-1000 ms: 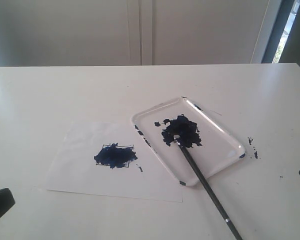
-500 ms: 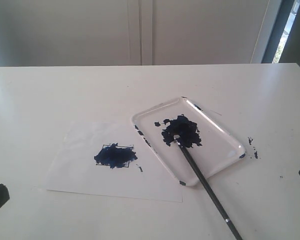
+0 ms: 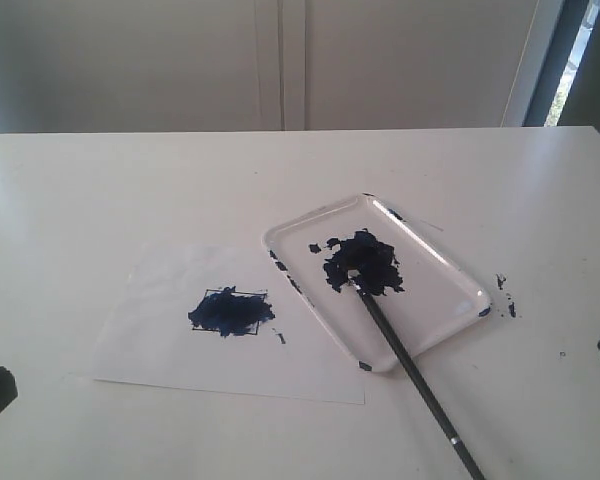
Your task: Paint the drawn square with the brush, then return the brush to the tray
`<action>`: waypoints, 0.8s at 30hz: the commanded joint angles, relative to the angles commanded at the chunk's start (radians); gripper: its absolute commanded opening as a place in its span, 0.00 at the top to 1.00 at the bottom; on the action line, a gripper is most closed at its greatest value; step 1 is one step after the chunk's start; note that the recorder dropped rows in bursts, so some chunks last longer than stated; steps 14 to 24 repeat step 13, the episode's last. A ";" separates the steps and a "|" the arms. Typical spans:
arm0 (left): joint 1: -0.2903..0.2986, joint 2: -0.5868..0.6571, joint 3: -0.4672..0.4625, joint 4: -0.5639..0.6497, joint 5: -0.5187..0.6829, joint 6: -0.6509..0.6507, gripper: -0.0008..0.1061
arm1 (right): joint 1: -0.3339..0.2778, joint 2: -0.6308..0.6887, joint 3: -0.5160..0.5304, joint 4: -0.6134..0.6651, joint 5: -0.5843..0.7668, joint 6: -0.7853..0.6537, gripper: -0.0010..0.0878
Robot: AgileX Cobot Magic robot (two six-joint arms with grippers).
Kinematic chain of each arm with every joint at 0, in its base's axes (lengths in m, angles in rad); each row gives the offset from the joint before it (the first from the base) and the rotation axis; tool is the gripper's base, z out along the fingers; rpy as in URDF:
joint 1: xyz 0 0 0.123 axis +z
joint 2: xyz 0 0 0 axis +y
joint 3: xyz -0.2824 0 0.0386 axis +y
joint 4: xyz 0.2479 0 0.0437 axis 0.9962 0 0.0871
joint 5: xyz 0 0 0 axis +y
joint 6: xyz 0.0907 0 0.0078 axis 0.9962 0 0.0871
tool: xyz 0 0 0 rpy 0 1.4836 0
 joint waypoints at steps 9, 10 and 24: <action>0.000 0.000 0.000 0.000 0.030 0.000 0.99 | 0.000 0.000 0.000 0.000 0.000 -0.005 0.99; 0.000 0.000 0.000 0.000 0.064 0.000 0.99 | 0.000 0.000 0.000 0.000 0.000 -0.005 0.99; 0.000 0.000 0.000 -0.001 0.134 -0.007 0.99 | 0.000 0.000 0.000 0.000 0.000 -0.005 0.99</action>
